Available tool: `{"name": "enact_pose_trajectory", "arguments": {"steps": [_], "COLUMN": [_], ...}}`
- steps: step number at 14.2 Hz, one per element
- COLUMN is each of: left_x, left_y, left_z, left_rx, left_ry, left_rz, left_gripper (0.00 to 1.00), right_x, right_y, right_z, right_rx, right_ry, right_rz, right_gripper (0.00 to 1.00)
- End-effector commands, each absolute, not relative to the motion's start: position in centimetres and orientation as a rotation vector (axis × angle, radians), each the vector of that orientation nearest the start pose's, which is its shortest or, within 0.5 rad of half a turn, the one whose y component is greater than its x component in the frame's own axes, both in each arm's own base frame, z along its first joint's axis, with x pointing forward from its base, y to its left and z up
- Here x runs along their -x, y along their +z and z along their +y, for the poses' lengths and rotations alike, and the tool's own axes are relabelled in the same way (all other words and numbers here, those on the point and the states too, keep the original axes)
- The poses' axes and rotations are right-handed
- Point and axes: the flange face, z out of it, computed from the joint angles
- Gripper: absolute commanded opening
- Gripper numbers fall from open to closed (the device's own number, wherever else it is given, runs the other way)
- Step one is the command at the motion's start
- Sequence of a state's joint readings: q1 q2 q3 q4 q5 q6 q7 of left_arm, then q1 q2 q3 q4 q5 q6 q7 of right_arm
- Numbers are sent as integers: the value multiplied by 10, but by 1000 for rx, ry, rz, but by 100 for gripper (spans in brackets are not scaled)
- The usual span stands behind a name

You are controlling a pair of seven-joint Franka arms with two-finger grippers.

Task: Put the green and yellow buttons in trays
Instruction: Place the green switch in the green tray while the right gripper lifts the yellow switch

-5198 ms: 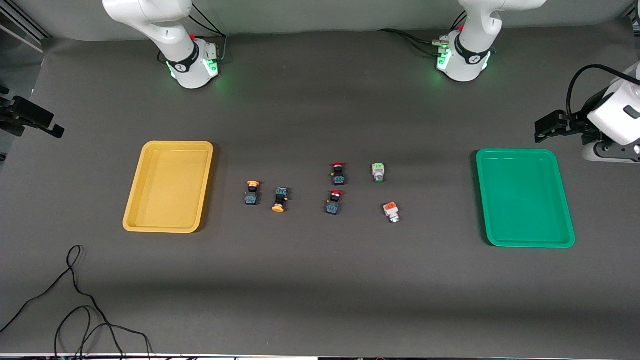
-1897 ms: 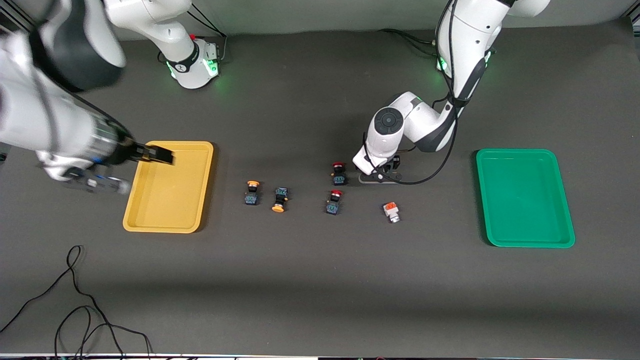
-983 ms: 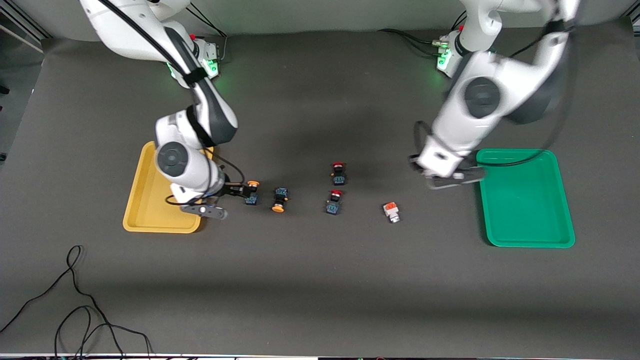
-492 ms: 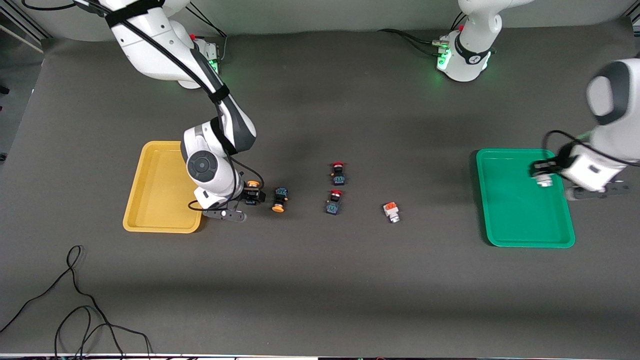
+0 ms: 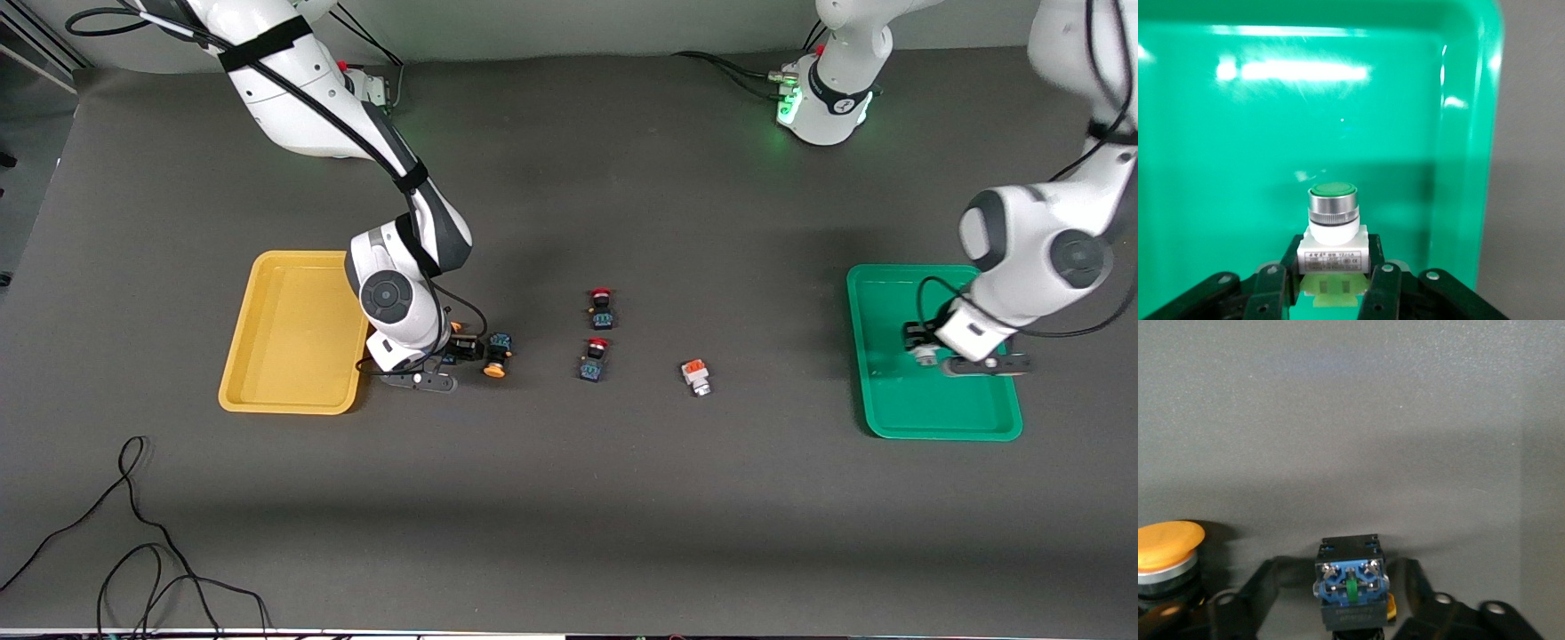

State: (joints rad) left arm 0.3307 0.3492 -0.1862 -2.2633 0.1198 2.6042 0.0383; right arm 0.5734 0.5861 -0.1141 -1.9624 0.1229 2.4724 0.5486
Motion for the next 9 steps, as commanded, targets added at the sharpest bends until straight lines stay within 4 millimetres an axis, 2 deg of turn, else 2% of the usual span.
{"name": "enact_pose_trajectory", "arguments": {"steps": [1, 2, 3, 4, 7, 9], "left_x": [-536, -538, -541, -546, -584, -607], "left_y": [216, 217, 220, 232, 310, 362], "left_z": [77, 77, 78, 78, 90, 89], "left_rx": [3123, 3116, 3107, 3101, 3064, 3056], "left_ry": [-33, -38, -46, -35, 140, 209], "left_rz": [12, 30, 40, 41, 54, 37], "left_gripper": [36, 92, 100, 100, 100, 100], "right_x": [-548, -551, -553, -556, -561, -563], "right_y": [183, 196, 211, 230, 299, 341], "right_z": [273, 271, 269, 265, 241, 201], "right_rx": [3135, 3128, 3130, 3127, 3122, 3119], "right_ry": [71, 62, 80, 101, 187, 247], "right_rz": [312, 315, 303, 307, 285, 231], "right_gripper": [0, 0, 0, 0, 0, 0]}}
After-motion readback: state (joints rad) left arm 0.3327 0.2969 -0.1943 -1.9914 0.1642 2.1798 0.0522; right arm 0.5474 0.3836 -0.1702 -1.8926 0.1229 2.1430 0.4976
